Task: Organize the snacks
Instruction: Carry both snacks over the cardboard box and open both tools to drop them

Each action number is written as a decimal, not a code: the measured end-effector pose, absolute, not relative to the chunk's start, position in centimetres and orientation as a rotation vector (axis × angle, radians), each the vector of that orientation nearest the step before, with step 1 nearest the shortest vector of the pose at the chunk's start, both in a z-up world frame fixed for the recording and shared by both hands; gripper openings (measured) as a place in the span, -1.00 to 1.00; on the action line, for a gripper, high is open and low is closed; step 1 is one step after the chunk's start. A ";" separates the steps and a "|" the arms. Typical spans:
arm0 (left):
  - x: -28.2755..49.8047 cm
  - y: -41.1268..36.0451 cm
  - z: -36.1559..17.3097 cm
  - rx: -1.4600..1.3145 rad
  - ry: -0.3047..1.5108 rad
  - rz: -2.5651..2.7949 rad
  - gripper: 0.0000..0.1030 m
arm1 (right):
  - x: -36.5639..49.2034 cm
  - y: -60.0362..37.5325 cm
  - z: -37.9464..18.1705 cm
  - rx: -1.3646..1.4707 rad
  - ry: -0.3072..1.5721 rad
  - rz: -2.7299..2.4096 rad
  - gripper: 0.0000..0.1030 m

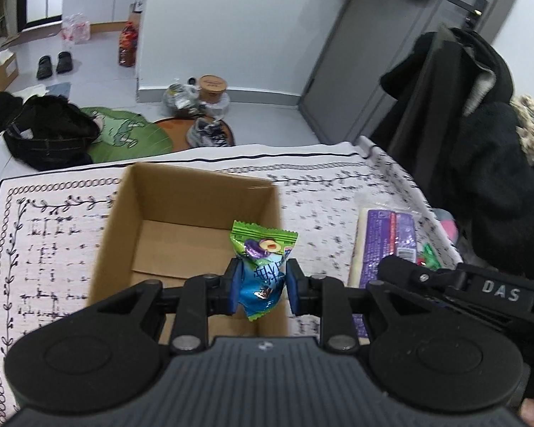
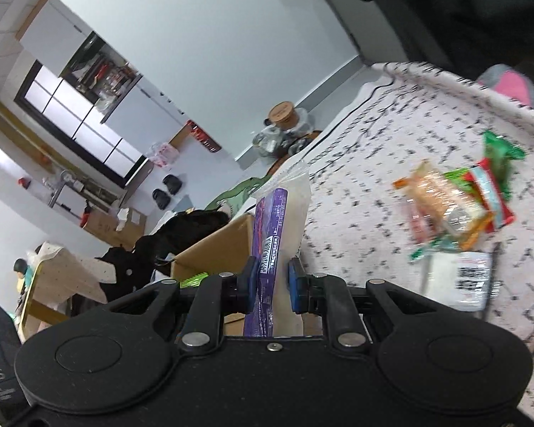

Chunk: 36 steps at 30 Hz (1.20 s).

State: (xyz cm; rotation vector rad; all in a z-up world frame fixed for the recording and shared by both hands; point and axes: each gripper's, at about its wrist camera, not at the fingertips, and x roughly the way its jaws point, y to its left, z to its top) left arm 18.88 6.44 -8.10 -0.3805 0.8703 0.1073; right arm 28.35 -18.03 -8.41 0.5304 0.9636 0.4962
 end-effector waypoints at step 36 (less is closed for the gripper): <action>21.5 12.4 -13.6 -0.458 0.985 0.202 -0.17 | 28.3 -12.9 -9.6 0.462 1.020 0.522 -0.12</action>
